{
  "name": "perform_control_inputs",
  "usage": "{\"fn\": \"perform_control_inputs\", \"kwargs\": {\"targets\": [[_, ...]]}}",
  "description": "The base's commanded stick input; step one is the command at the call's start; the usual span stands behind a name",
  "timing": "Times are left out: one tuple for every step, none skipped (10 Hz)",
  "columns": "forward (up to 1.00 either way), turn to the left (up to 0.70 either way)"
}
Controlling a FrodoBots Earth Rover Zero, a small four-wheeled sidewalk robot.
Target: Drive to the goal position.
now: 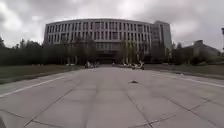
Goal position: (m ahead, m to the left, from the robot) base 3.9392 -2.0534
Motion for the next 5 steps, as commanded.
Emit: {"fn": "perform_control_inputs", "kwargs": {"targets": [[1.0, 0.0], [1.0, 0.0], [1.0, 0.0], [1.0, 0.0], [1.0, 0.0]]}}
